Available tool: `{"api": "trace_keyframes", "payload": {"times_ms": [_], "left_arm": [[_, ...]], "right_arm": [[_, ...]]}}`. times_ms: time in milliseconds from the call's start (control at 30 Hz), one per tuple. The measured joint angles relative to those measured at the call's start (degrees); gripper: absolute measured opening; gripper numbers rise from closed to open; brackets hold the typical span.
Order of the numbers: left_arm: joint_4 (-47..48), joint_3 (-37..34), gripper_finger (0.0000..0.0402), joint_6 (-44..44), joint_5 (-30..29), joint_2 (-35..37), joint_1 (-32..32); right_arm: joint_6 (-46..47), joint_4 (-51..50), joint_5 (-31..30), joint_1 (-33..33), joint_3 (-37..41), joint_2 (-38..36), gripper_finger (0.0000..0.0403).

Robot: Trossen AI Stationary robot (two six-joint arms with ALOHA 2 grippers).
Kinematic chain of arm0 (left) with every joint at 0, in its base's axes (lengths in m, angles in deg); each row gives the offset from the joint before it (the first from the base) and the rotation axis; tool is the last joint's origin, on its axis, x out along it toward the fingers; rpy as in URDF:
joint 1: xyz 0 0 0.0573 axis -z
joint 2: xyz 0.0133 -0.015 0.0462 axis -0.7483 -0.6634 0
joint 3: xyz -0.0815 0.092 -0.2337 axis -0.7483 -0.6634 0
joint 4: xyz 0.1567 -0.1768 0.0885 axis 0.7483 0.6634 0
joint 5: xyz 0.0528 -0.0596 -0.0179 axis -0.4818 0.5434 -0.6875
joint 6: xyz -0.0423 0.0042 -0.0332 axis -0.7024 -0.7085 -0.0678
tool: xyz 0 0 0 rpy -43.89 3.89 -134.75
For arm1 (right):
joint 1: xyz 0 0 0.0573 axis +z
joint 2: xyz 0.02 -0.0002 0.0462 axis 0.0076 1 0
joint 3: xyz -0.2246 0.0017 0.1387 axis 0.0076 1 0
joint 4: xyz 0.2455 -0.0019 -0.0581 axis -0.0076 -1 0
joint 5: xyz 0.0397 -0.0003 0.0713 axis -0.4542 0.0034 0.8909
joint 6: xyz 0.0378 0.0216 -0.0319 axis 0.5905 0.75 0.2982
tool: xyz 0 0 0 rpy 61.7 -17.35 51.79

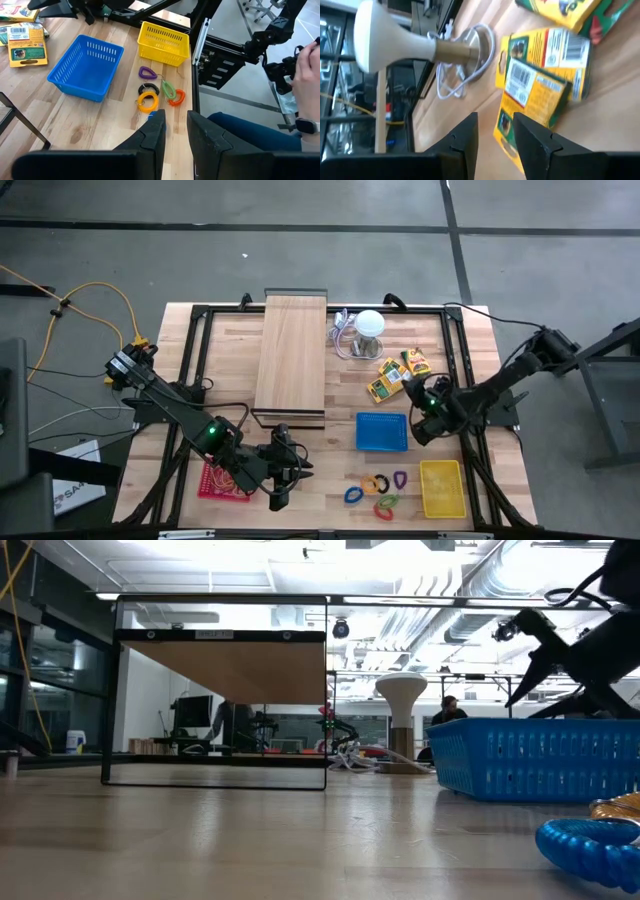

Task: Pick & Place Office Desk Supplies
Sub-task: Put the bottom yellow crayon box into the blue bin

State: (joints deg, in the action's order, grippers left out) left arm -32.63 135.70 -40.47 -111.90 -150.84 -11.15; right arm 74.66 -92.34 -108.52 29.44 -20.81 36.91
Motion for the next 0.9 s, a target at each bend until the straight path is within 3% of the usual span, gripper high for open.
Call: {"api": "trace_keyframes", "payload": {"times_ms": [367, 667, 900], "left_arm": [[0.0, 0.0, 0.0077, 0.0, 0.0, 0.0, 0.0], [0.0, 0.0, 0.0077, 0.0, 0.0, 0.0, 0.0], [0.0, 0.0, 0.0077, 0.0, 0.0, 0.0, 0.0]], "right_arm": [[8.5, -4.5, 10.0, -5.9, 0.0, 0.0, 0.0111], [18.2, -11.1, 17.9, -6.3, 0.0, 0.0, 0.0111], [19.8, -13.9, 19.7, -7.1, 0.0, 0.0, 0.0111]]}}
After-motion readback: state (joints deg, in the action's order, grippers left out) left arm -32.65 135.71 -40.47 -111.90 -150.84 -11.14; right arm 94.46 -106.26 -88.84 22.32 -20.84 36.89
